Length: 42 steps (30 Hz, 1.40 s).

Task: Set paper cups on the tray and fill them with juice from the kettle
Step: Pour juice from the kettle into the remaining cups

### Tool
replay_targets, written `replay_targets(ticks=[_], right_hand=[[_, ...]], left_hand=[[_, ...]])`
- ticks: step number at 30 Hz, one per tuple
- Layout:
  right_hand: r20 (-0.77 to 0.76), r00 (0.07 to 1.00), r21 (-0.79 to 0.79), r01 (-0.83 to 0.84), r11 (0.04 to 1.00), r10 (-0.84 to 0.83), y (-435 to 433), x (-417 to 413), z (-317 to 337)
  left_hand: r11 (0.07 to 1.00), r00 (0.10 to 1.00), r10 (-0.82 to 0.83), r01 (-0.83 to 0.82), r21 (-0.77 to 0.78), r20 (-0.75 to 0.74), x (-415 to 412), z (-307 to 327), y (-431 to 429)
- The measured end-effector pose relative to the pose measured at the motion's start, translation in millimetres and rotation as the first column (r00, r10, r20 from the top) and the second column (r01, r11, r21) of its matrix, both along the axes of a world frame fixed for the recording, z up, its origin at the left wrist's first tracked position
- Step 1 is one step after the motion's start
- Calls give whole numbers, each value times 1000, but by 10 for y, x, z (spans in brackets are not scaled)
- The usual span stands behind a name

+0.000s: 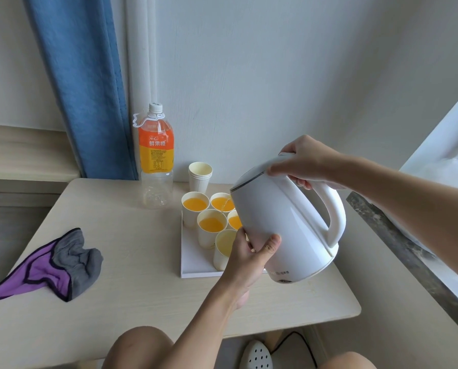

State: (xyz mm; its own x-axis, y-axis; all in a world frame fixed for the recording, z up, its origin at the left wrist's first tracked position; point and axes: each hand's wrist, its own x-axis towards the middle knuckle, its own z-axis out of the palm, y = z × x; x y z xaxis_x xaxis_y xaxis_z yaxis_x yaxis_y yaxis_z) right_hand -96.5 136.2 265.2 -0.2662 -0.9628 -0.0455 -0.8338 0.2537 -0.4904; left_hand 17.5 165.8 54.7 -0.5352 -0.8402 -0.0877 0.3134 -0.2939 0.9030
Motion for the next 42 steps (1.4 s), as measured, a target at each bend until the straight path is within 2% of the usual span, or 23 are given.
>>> replay_targets(ticks=[42], right_hand=[[-75,997,3,7,1000,-7,2,48,19]], left_hand=[[1000,999,-8,8,23,-36,-11,68,26]])
